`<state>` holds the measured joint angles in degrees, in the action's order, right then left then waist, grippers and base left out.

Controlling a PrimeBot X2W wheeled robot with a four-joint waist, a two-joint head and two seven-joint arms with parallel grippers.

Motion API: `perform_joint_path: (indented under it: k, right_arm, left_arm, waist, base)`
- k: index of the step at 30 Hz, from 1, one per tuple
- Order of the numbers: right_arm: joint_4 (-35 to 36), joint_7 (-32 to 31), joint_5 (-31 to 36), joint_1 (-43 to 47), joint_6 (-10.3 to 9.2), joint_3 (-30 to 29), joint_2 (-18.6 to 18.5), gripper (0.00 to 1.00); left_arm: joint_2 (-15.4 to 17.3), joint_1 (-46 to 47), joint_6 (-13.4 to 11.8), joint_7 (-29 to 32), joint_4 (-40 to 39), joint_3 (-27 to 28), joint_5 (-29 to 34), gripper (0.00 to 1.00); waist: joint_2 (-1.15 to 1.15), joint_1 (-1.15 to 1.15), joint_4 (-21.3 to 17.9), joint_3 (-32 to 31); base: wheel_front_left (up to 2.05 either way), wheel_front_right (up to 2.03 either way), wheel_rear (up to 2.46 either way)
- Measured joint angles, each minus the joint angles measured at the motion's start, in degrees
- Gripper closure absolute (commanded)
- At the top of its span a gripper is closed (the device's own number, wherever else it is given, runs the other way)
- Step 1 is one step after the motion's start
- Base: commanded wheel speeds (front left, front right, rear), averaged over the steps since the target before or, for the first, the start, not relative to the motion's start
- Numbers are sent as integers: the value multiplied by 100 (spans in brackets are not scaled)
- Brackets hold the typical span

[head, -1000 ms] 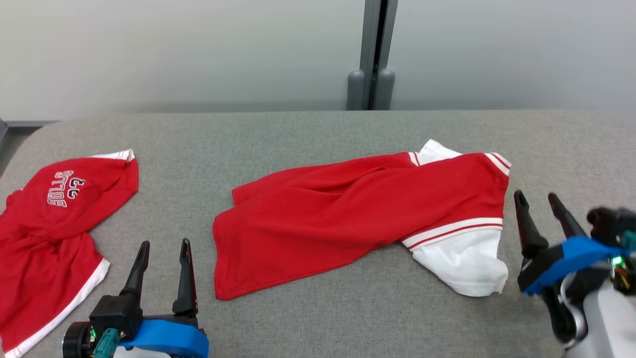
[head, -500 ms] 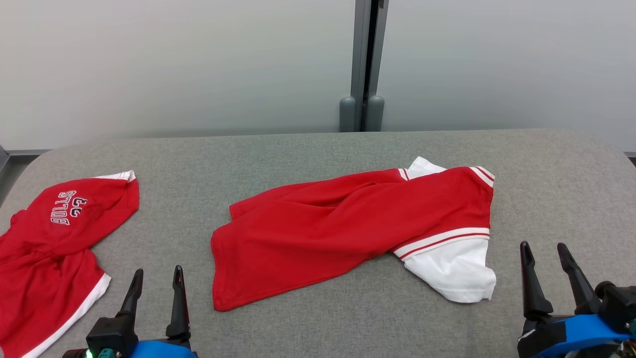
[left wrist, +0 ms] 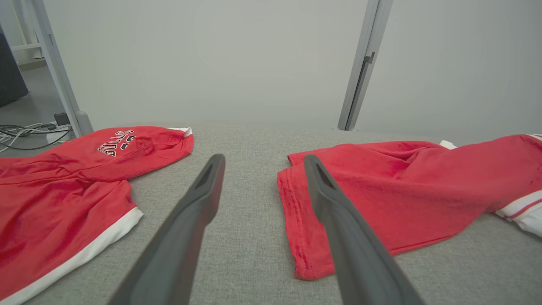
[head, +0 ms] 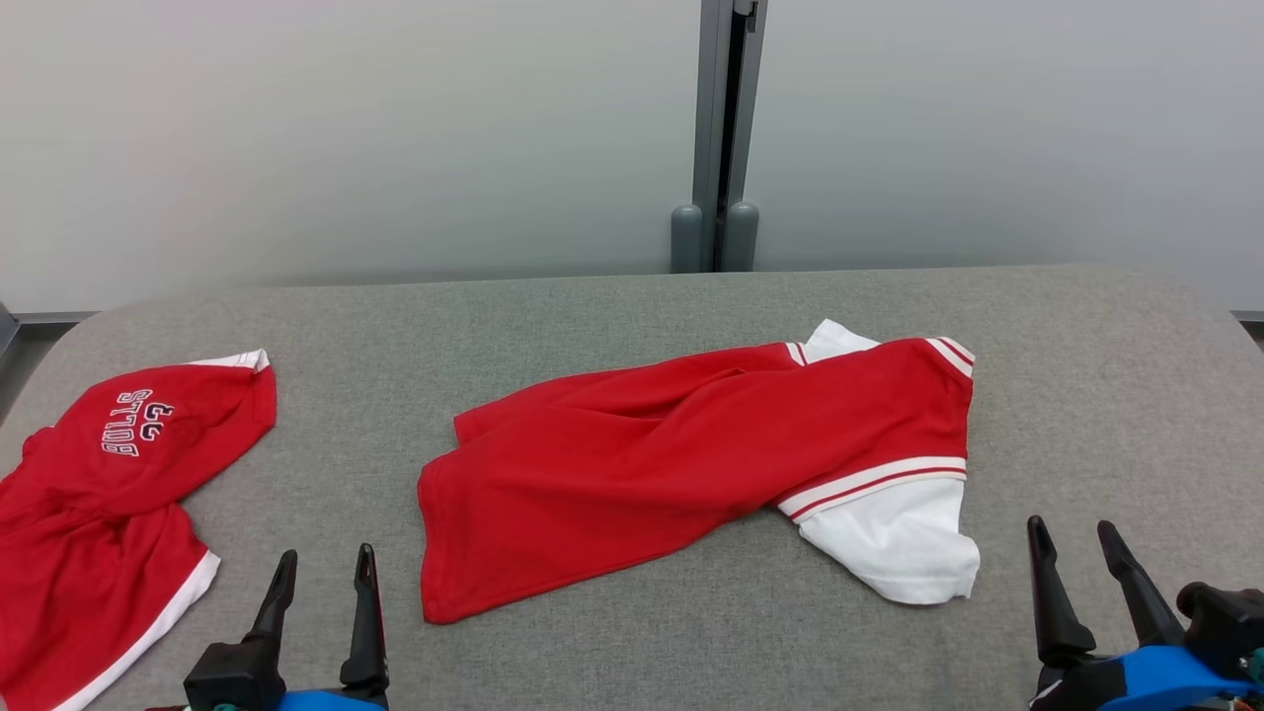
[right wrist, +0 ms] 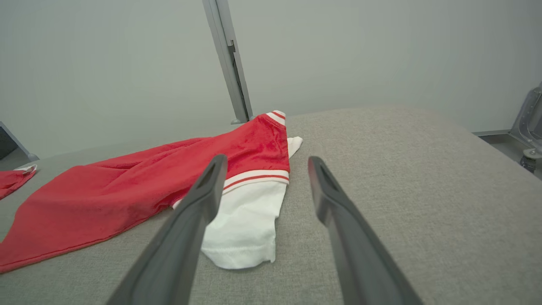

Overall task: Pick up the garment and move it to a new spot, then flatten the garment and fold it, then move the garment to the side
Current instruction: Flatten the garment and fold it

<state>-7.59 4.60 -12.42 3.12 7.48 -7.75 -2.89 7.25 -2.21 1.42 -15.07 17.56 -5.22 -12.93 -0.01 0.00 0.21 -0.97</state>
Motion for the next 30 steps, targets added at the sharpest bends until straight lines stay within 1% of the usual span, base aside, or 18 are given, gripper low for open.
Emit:
perform_joint_path:
  k: [5,9,13,15,19,20,21,26,30]
  right_arm:
    - [-4,-44,-144,0,0,20,1,0]
    - [-101,-257,-179,-3,0,-4,0,0]
    - [-376,-710,-181,-71,0,16,3,0]
    - [-544,-839,-164,-185,0,25,4,0]
    - [-1018,-1085,-180,-515,0,120,5,0]
    - [-1018,-1085,-180,-515,0,120,5,0]
    - [-1224,-1144,-190,-657,0,169,5,0]
    - [-1566,-1152,-172,-954,0,174,8,0]
    - [-1781,-1054,-174,-1168,0,171,7,0]
  left_arm:
    - [-5,1,66,0,87,-47,-10,0]
    - [-32,37,90,100,294,-126,-18,0]
    - [-56,161,79,363,635,-253,-18,0]
    - [-109,230,64,481,850,-292,-25,0]
    - [-196,481,-49,591,1238,-288,-123,0]
    - [-196,481,-49,591,1238,-288,-123,0]
    - [-219,630,-90,601,1390,-302,-127,0]
    - [-260,961,-116,788,1807,-368,-180,0]
    - [-292,1180,-146,839,2046,-439,-204,0]
  waist:
    - [0,0,-23,29]
    - [0,0,-36,55]
    - [1,0,-90,101]
    - [1,0,-129,153]
    - [1,1,-186,284]
    - [1,1,-186,284]
    - [1,1,-198,361]
    - [1,1,-183,568]
    - [1,1,-189,739]
  base:
    - [0,0,0]
    - [0,0,0]
    - [0,0,0]
    - [0,0,0]
    - [0,0,0]
    - [0,0,0]
    - [0,0,0]
    - [0,0,0]
    - [0,0,0]
